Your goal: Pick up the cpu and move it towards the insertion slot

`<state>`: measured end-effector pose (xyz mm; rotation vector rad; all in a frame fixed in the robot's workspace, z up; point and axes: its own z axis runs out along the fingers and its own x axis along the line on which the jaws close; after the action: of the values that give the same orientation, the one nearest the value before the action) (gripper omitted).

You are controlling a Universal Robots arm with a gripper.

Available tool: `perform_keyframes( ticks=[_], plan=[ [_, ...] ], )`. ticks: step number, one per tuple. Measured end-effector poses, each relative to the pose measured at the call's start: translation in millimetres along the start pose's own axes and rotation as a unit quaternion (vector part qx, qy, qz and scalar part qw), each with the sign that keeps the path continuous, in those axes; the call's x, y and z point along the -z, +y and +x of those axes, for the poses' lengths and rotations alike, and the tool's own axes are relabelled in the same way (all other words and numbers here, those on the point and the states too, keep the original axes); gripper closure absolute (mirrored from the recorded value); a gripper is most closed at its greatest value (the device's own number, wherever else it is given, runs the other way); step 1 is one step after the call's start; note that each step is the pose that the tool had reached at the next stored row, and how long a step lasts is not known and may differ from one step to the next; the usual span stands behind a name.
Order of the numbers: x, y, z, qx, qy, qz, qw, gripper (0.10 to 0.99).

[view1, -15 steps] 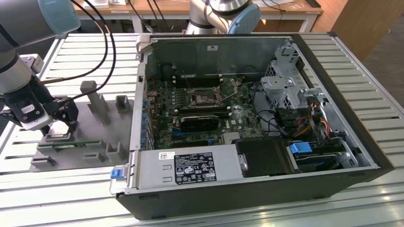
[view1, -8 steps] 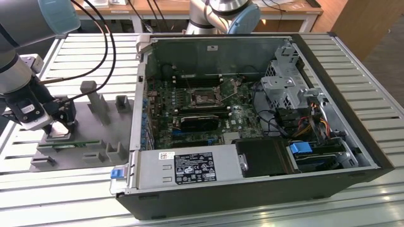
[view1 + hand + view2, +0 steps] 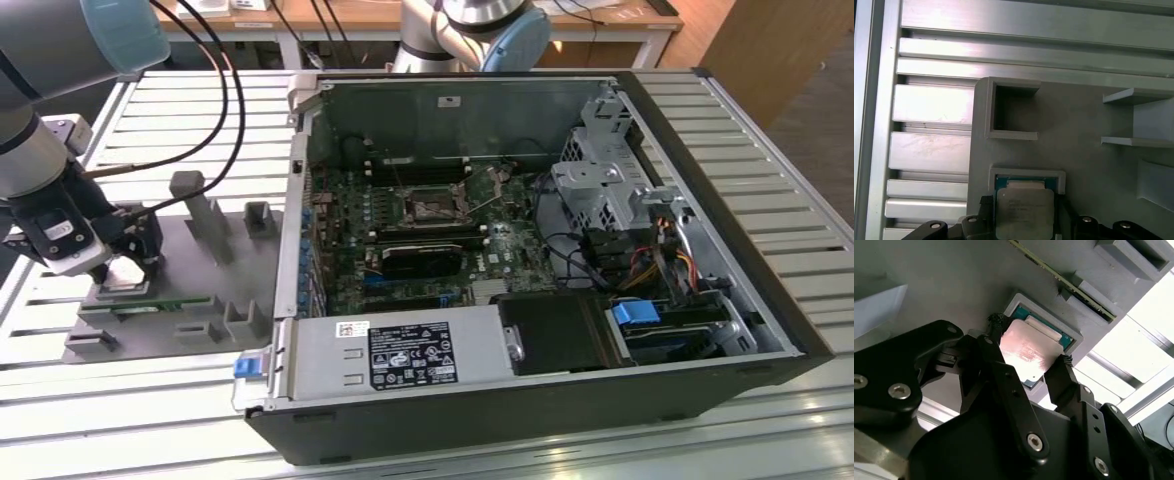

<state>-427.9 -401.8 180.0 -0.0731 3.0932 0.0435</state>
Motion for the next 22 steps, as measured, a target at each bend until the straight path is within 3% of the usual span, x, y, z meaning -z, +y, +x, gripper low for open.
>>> perform_keyframes(
  ticks=[1,9,11,16,22],
  plan=[
    [0.0,0.0,0.0,0.0,0.0,0.0,1.0,0.471],
    [0.8,0.0,0.0,0.0,0.0,0.0,1.0,0.471],
    [0.9,0.0,0.0,0.0,0.0001,0.0,1.0,0.545],
    [1.1,0.0,0.0,0.0,0.0,0.0,1.0,0.545],
    [13.0,0.4,-0.6,0.0,0.0,0.0,1.0,0.545]
  ],
)
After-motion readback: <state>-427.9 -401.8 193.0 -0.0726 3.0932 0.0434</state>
